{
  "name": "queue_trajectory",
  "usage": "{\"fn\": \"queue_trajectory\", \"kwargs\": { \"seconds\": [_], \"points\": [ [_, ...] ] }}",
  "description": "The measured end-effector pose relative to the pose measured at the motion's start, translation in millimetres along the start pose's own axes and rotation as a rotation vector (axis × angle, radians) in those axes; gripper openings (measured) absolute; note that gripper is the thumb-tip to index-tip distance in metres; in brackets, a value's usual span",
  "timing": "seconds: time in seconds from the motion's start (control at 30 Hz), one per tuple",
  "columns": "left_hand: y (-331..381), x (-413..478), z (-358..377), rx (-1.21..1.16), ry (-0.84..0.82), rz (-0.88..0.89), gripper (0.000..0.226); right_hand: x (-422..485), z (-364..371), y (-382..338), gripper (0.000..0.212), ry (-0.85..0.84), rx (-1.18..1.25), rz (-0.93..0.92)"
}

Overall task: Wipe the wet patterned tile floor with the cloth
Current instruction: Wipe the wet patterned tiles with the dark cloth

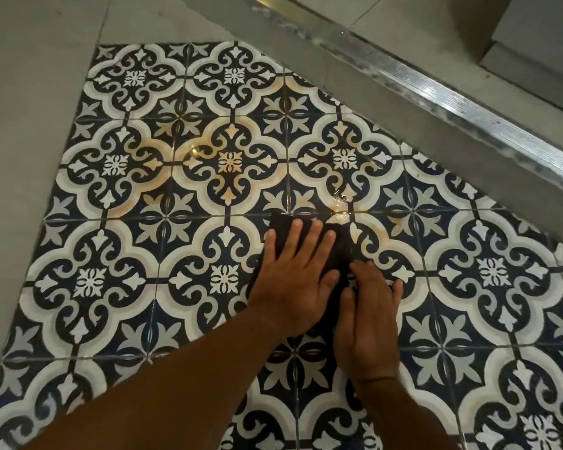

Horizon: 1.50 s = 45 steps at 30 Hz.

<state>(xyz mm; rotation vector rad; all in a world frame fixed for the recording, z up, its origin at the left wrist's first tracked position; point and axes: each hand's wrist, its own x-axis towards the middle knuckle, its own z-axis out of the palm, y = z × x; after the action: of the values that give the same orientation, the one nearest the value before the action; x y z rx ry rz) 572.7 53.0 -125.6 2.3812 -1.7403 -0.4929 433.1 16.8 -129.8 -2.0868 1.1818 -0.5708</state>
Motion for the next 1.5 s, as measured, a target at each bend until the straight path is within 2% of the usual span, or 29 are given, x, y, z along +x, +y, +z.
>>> {"fn": "queue_trajectory", "kwargs": {
  "seconds": [0.1, 0.13, 0.23, 0.33, 0.4, 0.57, 0.7, 0.73, 0.87, 1.0, 1.1, 1.17, 1.23, 1.37, 1.5],
  "points": [
    [-5, -5, -14, -0.389, 0.030, 0.057, 0.057, 0, 0, -1, 0.043, 0.005, 0.010, -0.004],
    [-14, -7, -20, -0.438, 0.066, 0.049, 0.056, 0, 0, 0, 0.043, 0.002, 0.004, -0.006],
    [-54, -12, -37, -0.264, 0.128, -0.026, 0.055, 1, 1, 0, 0.044, -0.004, -0.026, -0.007],
    [-82, -19, -44, -0.042, 0.019, -0.082, 0.058, 1, 3, 2, 0.049, -0.018, -0.101, -0.020],
    [-84, -20, -45, 0.020, -0.071, -0.085, 0.065, 1, 4, 2, 0.053, -0.021, -0.131, -0.029],
    [-84, -11, -58, -0.045, -0.223, -0.102, 0.071, 2, 1, -3, 0.054, -0.018, -0.162, -0.033],
    [-91, -3, -71, -0.061, -0.332, -0.093, 0.062, 13, 7, -25, 0.041, 0.103, -0.132, -0.035],
    [-92, -1, -73, -0.054, -0.346, -0.094, 0.062, 19, 17, -38, 0.040, 0.086, -0.137, -0.038],
    [-90, -1, -75, -0.042, -0.355, -0.106, 0.068, 32, 56, -70, 0.057, -0.195, -0.351, 0.013],
    [-87, 2, -78, -0.034, -0.353, -0.106, 0.070, 16, 52, -52, 0.061, -0.271, -0.494, -0.023],
    [-83, 2, -77, -0.043, -0.341, -0.129, 0.068, -4, 28, -25, 0.057, -0.341, -0.541, -0.095],
    [-78, 0, -74, -0.051, -0.321, -0.155, 0.068, -7, 4, -1, 0.054, -0.362, -0.599, -0.128],
    [-75, 0, -71, -0.045, -0.302, -0.180, 0.068, 7, -14, 13, 0.055, -0.349, -0.647, -0.074],
    [-74, 3, -74, -0.009, -0.333, -0.198, 0.068, 40, 2, 2, 0.061, -0.285, -0.630, 0.019],
    [-65, 9, -80, 0.061, -0.387, -0.216, 0.064, 17, 7, -1, 0.058, -0.324, -0.632, -0.070]
  ]
}}
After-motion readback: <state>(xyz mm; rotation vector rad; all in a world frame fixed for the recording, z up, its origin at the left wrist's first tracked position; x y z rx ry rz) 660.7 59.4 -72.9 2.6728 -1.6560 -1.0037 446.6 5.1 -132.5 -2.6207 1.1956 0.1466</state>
